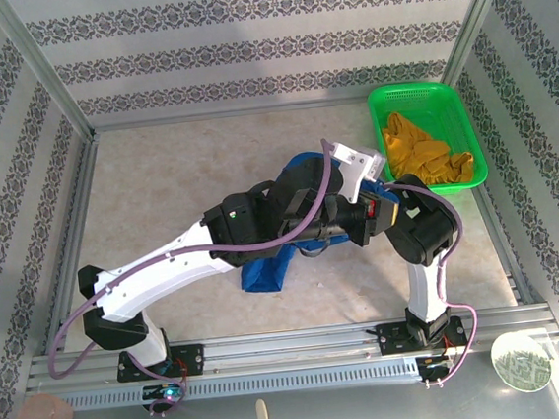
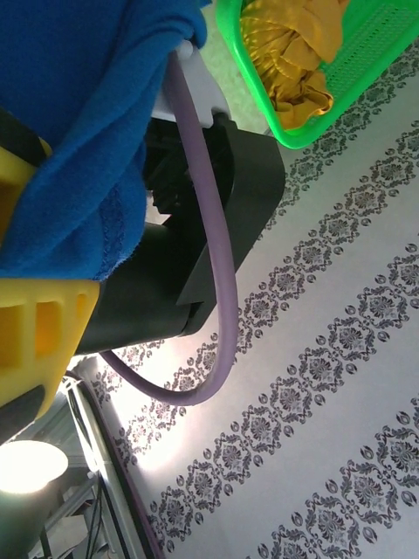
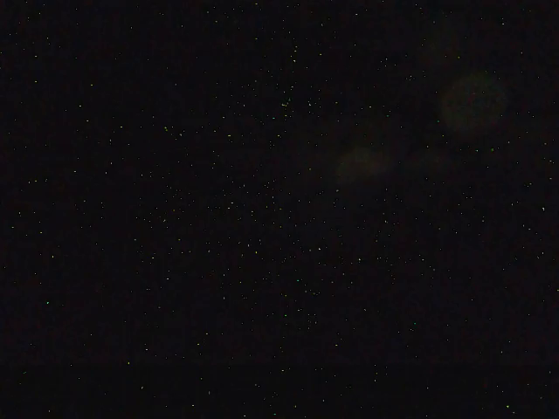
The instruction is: Fold the inside-out t-shirt
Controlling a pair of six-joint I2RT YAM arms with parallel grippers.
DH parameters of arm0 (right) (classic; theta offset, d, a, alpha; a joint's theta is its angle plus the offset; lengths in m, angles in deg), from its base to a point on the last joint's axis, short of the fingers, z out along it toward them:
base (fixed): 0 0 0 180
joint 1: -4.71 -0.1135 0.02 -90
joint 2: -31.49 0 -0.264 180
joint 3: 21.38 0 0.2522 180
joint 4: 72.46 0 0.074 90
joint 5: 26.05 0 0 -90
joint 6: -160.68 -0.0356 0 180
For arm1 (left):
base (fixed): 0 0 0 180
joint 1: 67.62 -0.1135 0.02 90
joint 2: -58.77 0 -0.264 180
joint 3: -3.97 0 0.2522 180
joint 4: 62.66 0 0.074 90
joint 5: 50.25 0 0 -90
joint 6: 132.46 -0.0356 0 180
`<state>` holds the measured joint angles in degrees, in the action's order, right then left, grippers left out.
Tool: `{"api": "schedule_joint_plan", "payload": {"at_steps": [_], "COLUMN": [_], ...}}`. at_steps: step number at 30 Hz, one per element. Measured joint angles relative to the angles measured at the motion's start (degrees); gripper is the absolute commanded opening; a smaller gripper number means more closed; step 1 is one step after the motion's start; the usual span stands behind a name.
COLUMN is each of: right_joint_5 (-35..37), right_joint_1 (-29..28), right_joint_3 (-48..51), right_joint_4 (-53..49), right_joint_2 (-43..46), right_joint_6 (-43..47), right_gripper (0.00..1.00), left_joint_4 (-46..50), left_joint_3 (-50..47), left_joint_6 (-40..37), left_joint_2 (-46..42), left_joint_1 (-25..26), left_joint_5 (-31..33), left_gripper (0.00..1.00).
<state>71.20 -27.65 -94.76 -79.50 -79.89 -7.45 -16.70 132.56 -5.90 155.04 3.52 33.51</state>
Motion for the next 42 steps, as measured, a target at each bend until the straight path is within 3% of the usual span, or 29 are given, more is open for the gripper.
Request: {"api": "schedule_joint_plan", "payload": {"at_steps": [6,9,13,17,24,28,31,35,38,42], "right_joint_5": [-13.2,-23.6,-36.4,-44.8,-47.6,-45.4,-43.3,-40.9,-39.3,-37.9], "right_joint_1": [1.6,2.8,4.9,7.0,8.2,7.9,7.0,4.6,2.0,-1.2], "right_joint_3": [2.0,1.6,0.3,-0.1,0.2,2.7,5.9,9.2,10.0,10.3], "right_joint_4": [13.0,22.5,37.0,49.8,54.0,48.8,42.4,34.0,27.4,17.7], "right_joint_2": [-1.3,-2.3,-5.2,-8.2,-9.0,-8.4,-6.9,-2.3,3.4,12.9], "right_joint_6": [8.8,12.6,13.1,9.7,8.1,10.0,11.9,14.5,17.3,21.8], "right_gripper": [0.0,0.0,0.0,0.0,0.0,0.0,0.0,0.0,0.0,0.0], "left_joint_4": [-4.1,-7.2,-12.7,-17.2,-20.2,-26.9,-31.1,-34.2,-34.4,-34.2], "left_joint_3": [-0.7,-0.8,-1.7,-1.9,-2.4,-11.5,-23.7,-39.8,-47.4,-52.4], "left_joint_6": [1.9,3.1,5.3,7.8,9.9,10.8,13.2,18.5,21.2,22.0], "left_joint_2": [0.8,2.5,5.6,8.2,9.2,3.8,-5.1,-14.7,-15.6,-12.2], "left_joint_1": [-0.4,-0.4,-0.4,-0.5,-1.4,-4.2,-12.6,-33.5,-44.1,-52.3], "left_joint_5": [-4.1,-5.9,-7.5,-8.7,-11.0,-11.6,-10.6,-8.6,-9.0,-10.9], "left_gripper": [0.0,0.0,0.0,0.0,0.0,0.0,0.0,0.0,0.0,0.0]}}
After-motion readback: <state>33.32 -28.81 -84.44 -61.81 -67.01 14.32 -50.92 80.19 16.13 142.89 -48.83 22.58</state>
